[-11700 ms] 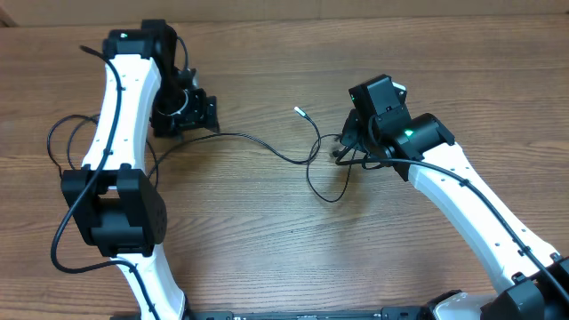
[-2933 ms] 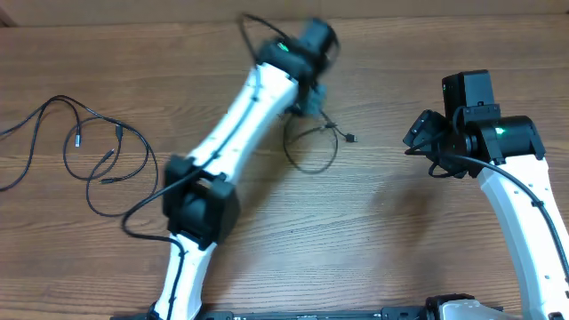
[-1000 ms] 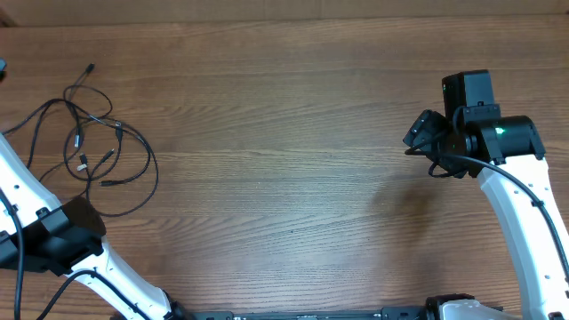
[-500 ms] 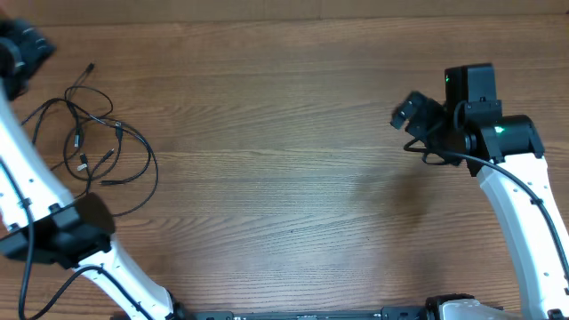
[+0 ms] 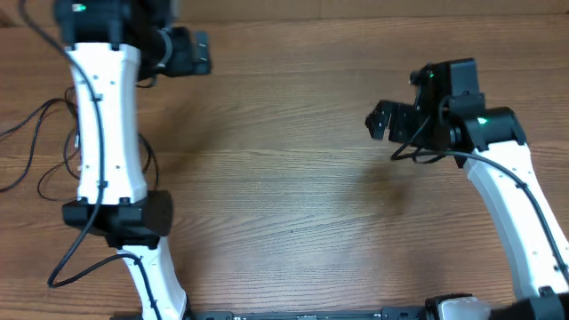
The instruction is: Untangle cables
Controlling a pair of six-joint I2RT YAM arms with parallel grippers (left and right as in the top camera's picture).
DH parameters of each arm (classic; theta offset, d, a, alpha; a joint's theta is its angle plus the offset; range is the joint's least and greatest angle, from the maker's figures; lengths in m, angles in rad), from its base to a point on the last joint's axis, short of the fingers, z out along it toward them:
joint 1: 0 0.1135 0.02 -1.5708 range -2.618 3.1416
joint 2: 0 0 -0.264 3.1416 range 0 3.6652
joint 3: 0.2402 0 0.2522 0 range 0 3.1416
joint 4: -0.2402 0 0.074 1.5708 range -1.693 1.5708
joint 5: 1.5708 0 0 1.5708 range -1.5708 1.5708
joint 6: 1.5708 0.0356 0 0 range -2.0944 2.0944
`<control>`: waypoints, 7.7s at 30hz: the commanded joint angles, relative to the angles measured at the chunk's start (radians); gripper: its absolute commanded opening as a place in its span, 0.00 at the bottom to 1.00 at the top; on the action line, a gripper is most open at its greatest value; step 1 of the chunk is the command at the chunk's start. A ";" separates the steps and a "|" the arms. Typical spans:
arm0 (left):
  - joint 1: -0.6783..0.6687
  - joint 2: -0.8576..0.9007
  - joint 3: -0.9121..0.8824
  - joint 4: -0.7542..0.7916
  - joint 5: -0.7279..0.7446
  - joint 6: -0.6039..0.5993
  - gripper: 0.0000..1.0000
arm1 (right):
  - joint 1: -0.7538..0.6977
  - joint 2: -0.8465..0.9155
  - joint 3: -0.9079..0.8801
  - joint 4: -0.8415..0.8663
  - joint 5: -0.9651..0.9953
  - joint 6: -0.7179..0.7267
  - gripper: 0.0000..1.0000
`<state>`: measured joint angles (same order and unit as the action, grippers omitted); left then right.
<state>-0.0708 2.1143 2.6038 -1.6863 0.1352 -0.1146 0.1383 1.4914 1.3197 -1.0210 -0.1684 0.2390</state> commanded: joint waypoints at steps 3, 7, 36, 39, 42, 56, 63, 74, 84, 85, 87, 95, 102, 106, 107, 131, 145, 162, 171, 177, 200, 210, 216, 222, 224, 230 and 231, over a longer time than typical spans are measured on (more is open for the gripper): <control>-0.087 0.013 -0.108 -0.003 -0.091 0.030 1.00 | 0.001 0.077 0.016 -0.134 0.045 -0.024 1.00; -0.108 -0.004 -0.228 -0.004 -0.087 0.022 1.00 | 0.001 0.082 0.016 -0.211 0.045 -0.024 1.00; -0.001 -0.847 -1.251 0.215 -0.092 -0.067 0.99 | 0.233 -0.408 -0.312 -0.082 0.223 0.159 1.00; -0.002 -1.018 -1.328 0.331 -0.129 -0.091 1.00 | 0.302 -0.525 -0.329 -0.067 0.298 0.180 1.00; -0.002 -1.240 -1.426 0.457 -0.171 -0.110 0.99 | 0.359 -0.672 -0.339 -0.060 0.396 0.222 1.00; -0.002 -1.481 -1.470 0.508 -0.194 -0.121 0.99 | 0.365 -0.771 -0.339 -0.047 0.456 0.229 1.00; -0.002 -1.481 -1.470 0.459 -0.194 -0.121 1.00 | 0.365 -0.771 -0.339 -0.047 0.456 0.229 1.00; -0.002 -1.481 -1.470 0.452 -0.194 -0.121 1.00 | 0.365 -0.771 -0.339 -0.047 0.455 0.229 1.00; -0.002 -1.481 -1.470 0.452 -0.194 -0.121 1.00 | 0.339 -0.775 -0.339 -0.082 0.463 0.224 1.00; -0.002 -1.481 -1.470 0.452 -0.194 -0.121 1.00 | 0.323 -0.775 -0.339 -0.066 0.475 0.224 1.00; -0.002 -1.481 -1.470 0.452 -0.194 -0.121 0.99 | 0.279 -0.775 -0.340 -0.022 0.497 0.208 1.00; -0.002 -1.481 -1.470 0.452 -0.194 -0.121 1.00 | 0.074 -0.813 -0.383 0.259 0.321 -0.115 1.00; -0.002 -1.481 -1.470 0.452 -0.194 -0.121 1.00 | -0.028 -0.925 -0.497 0.449 0.320 -0.114 1.00; -0.002 -1.481 -1.470 0.452 -0.194 -0.121 1.00 | -0.042 -0.998 -0.592 0.563 0.320 -0.114 1.00; -0.002 -1.481 -1.470 0.452 -0.194 -0.121 1.00 | -0.044 -1.020 -0.619 0.596 0.320 -0.114 1.00; -0.002 -1.481 -1.470 0.452 -0.194 -0.121 1.00 | -0.141 -1.489 -1.195 1.068 0.202 -0.118 1.00; -0.002 -1.481 -1.470 0.452 -0.194 -0.122 1.00 | -0.153 -1.489 -1.312 0.967 0.090 -0.148 1.00; -0.002 -1.481 -1.470 0.452 -0.194 -0.121 1.00 | -0.154 -1.489 -1.312 0.941 0.095 -0.158 1.00; -0.002 -1.481 -1.470 0.452 -0.194 -0.121 0.99 | -0.154 -1.489 -1.312 0.941 0.095 -0.158 1.00; -0.002 -1.481 -1.470 0.452 -0.194 -0.121 1.00 | -0.154 -1.489 -1.312 0.941 0.095 -0.158 1.00; -0.021 -1.711 -1.802 0.702 -0.206 -0.113 1.00 | -0.154 -1.489 -1.312 0.941 0.096 -0.158 1.00; -0.021 -2.040 -2.345 1.326 -0.205 -0.114 0.99 | -0.154 -1.489 -1.312 0.941 0.095 -0.158 1.00; -0.021 -2.111 -2.509 1.588 -0.206 -0.101 1.00 | -0.154 -1.489 -1.312 0.941 0.096 -0.158 1.00; -0.020 -2.111 -2.599 1.822 -0.180 0.025 0.99 | -0.154 -1.489 -1.312 0.941 0.096 -0.158 1.00; -0.020 -2.111 -2.599 1.826 -0.137 0.116 1.00 | -0.154 -1.489 -1.312 0.941 0.096 -0.158 1.00; -0.020 -2.111 -2.599 1.730 -0.082 0.204 0.99 | -0.154 -1.489 -1.312 0.941 0.095 -0.158 1.00; -0.020 -2.111 -2.599 1.713 -0.082 0.204 1.00 | -0.154 -1.489 -1.312 0.941 0.096 -0.158 1.00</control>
<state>-0.0853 0.0139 0.0116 0.0540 0.0193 0.0170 -0.0090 0.0128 0.0185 -0.0822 -0.0734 0.0845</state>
